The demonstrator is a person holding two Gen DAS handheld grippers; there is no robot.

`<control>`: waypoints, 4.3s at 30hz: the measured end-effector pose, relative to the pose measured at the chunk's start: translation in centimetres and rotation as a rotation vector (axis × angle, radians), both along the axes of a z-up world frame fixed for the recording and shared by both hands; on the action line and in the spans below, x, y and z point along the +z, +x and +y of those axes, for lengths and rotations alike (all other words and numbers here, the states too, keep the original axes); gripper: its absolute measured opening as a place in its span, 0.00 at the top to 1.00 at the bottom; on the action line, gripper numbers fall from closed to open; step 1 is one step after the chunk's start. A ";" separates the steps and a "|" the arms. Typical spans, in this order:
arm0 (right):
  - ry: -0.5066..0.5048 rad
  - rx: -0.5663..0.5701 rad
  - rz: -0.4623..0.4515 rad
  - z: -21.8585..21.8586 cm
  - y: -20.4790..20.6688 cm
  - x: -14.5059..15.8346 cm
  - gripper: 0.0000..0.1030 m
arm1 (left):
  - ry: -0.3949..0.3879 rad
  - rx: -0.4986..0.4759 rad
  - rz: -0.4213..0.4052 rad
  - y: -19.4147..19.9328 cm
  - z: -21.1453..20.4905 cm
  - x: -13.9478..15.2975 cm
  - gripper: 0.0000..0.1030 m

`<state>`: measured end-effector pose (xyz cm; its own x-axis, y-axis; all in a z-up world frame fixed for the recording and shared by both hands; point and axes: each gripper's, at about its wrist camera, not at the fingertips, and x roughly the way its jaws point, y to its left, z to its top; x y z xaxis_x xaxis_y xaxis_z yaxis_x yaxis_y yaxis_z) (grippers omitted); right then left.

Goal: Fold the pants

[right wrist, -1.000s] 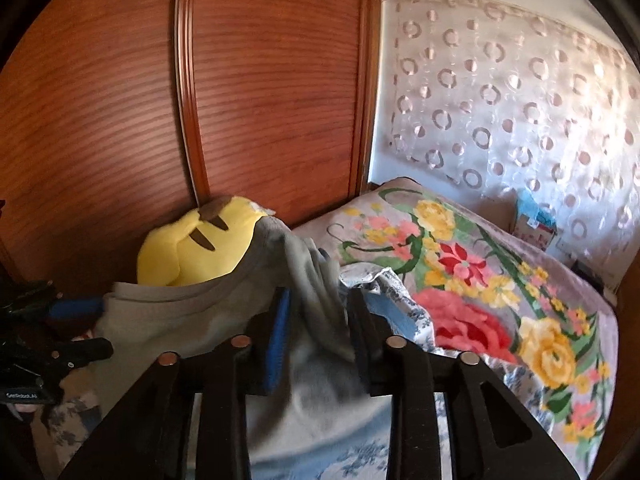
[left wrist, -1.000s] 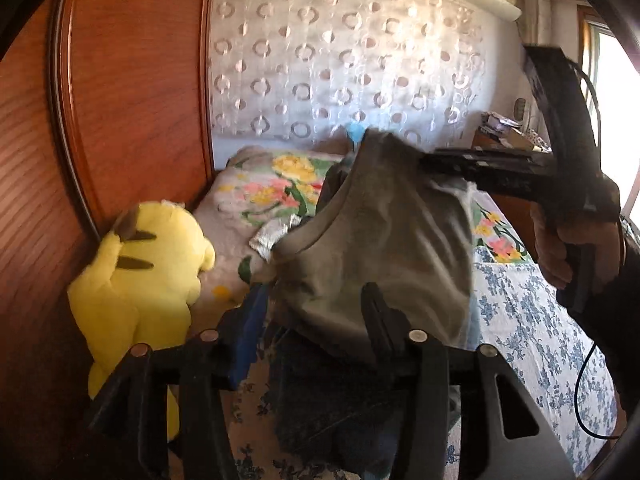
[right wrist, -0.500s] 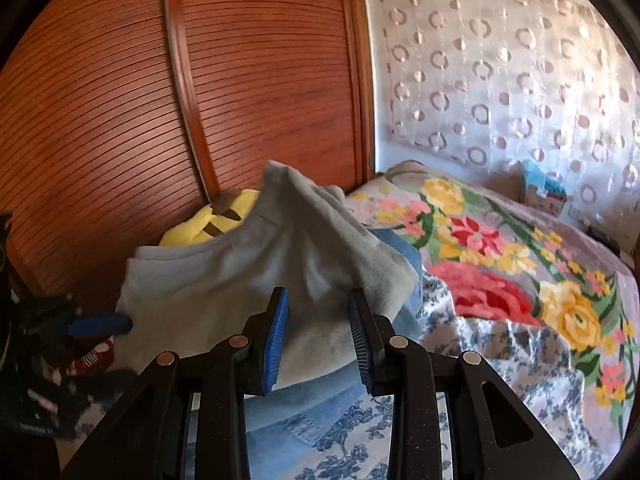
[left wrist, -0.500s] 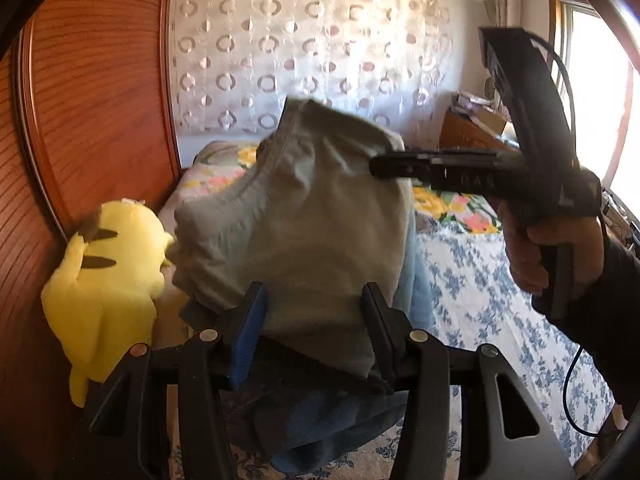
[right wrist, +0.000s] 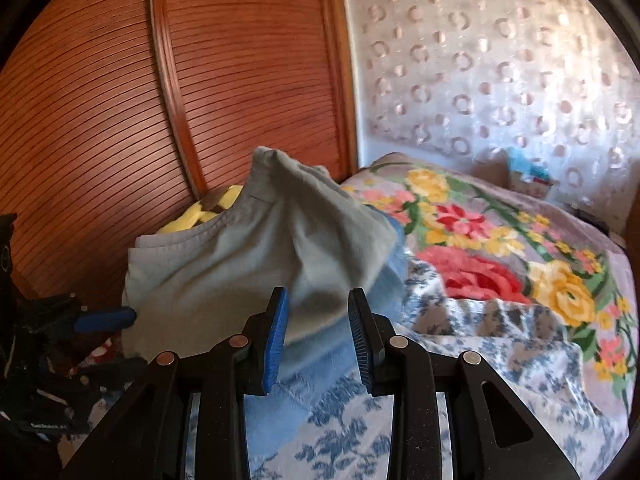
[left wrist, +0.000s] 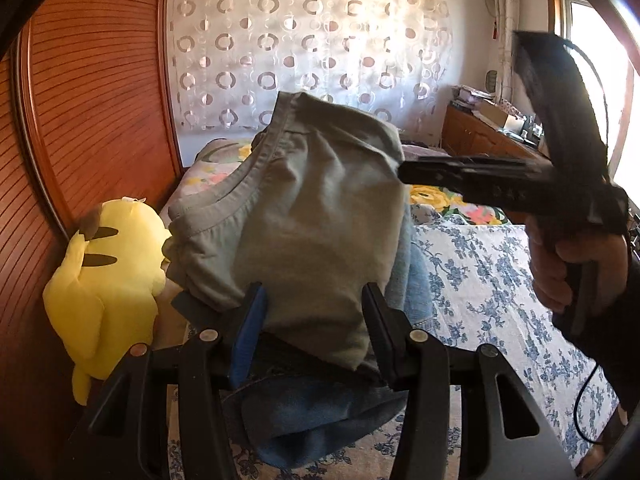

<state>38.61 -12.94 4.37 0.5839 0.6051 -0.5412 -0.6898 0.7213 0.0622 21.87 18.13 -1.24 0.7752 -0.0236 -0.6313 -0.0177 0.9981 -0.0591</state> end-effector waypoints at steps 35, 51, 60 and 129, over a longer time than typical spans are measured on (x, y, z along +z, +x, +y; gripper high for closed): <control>0.028 -0.257 -0.048 -7.1 -17.8 -0.2 0.35 | 0.031 -0.104 -0.093 -5.6 -7.9 2.9 0.18; 0.021 -0.369 -0.037 -10.2 -24.4 -1.0 0.34 | 0.010 -0.138 -0.067 -8.8 -12.1 0.8 0.18; 0.029 -0.407 -0.056 -12.2 -28.2 -0.8 0.34 | 0.021 -0.144 -0.049 -11.0 -14.2 0.2 0.18; 0.102 -0.500 -0.227 -15.2 -37.2 -0.4 0.34 | 0.029 -0.097 -0.225 -19.2 -14.9 4.5 0.18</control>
<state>1.41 -28.11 3.93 0.9084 0.2673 -0.3214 -0.2696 0.9622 0.0382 2.66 3.23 3.21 0.8914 -0.0893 -0.4442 0.0888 0.9958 -0.0220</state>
